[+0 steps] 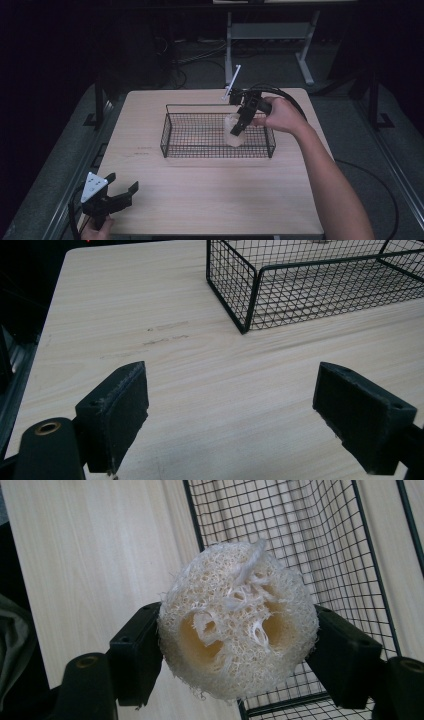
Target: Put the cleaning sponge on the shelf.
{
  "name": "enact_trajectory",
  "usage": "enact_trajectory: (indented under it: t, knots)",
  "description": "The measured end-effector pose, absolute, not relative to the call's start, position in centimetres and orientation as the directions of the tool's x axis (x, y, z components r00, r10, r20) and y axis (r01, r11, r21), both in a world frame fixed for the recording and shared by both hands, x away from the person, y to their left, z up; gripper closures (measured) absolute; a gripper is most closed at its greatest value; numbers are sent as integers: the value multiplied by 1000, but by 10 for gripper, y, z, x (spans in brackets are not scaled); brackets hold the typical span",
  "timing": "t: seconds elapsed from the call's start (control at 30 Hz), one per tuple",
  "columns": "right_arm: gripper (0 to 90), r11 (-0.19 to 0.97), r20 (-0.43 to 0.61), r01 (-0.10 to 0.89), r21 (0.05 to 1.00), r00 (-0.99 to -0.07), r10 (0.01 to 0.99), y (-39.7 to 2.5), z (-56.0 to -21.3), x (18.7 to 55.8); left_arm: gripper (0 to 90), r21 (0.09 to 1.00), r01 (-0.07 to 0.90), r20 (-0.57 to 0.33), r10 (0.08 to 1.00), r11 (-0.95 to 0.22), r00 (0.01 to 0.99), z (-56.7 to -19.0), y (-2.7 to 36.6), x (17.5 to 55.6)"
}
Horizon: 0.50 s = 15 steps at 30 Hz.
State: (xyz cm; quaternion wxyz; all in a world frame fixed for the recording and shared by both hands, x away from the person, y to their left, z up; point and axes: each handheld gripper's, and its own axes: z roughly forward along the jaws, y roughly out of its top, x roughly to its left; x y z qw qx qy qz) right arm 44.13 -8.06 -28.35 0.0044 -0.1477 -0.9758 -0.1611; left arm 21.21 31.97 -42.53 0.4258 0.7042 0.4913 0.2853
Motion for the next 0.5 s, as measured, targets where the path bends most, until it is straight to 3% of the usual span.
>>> enact_trajectory:
  t: [0.5]
  knots:
    - [273,895,71,323,308,-946,317,-76,-296,462,138,882,449,-23,936,-146,351,-425,321,212]
